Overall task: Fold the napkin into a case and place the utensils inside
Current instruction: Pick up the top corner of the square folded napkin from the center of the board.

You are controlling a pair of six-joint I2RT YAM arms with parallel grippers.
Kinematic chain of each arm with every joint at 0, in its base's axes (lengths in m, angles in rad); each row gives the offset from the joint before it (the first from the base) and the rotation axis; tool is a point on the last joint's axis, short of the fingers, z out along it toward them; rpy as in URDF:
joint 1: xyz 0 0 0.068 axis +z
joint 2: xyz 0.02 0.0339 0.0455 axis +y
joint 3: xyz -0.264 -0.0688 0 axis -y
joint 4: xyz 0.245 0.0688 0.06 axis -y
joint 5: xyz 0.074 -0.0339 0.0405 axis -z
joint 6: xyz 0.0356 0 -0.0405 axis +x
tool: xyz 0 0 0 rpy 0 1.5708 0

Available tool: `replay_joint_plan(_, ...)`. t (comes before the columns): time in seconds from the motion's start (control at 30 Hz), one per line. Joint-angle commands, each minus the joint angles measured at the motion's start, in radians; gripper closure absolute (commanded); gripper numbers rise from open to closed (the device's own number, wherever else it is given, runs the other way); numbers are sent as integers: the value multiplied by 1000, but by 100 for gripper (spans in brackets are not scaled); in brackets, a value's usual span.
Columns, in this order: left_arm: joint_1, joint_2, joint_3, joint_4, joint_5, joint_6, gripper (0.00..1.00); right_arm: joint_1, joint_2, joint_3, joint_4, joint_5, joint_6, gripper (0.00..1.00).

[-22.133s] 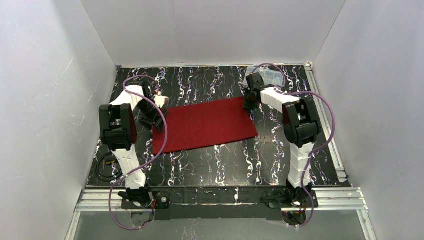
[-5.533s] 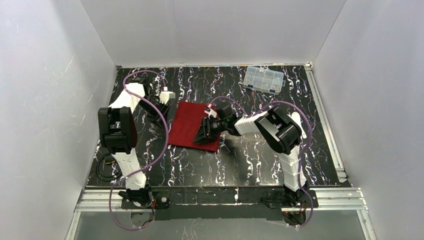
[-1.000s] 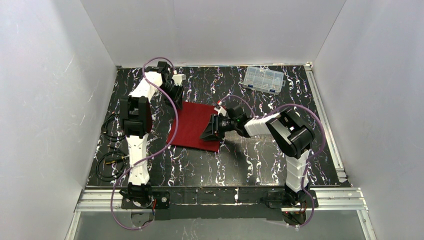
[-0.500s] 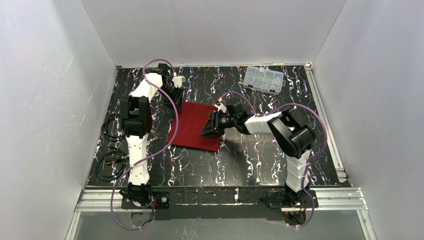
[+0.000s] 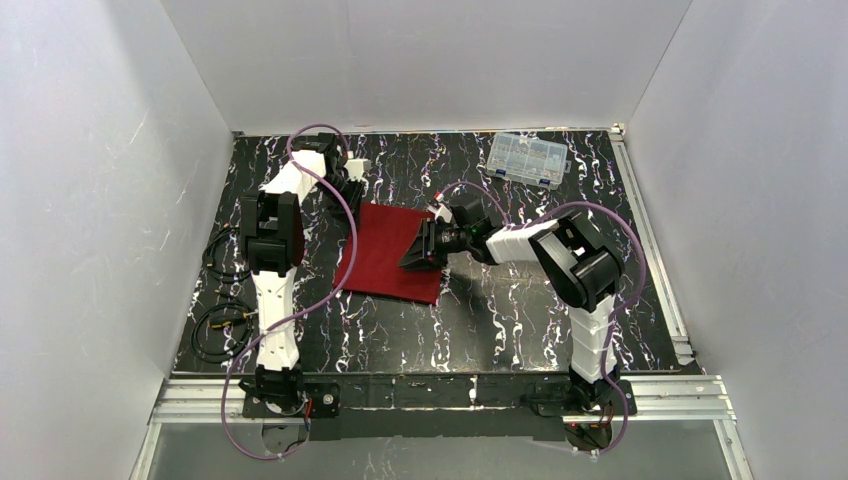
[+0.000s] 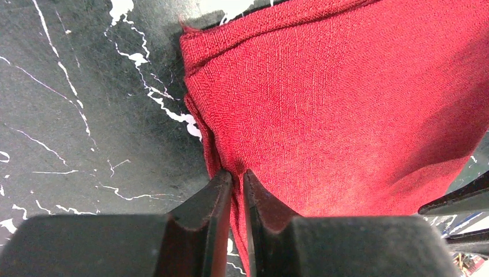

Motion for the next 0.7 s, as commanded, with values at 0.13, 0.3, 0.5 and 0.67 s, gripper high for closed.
replay_joint_plan(0.13, 0, -82, -33, 17, 10, 17, 94, -8, 56, 68, -4, 8, -20, 62)
replay_joint_plan(0.3, -12, -129, -70, 40, -13, 41, 94, -9, 78, 74, -38, 32, -30, 63)
replay_joint_plan(0.5, -41, -223, -154, 89, -36, 76, 95, -12, 96, 74, -62, 70, -36, 63)
replay_joint_plan(0.67, -69, -303, -221, 123, -44, 107, 96, -13, 92, 80, -59, 84, -27, 61)
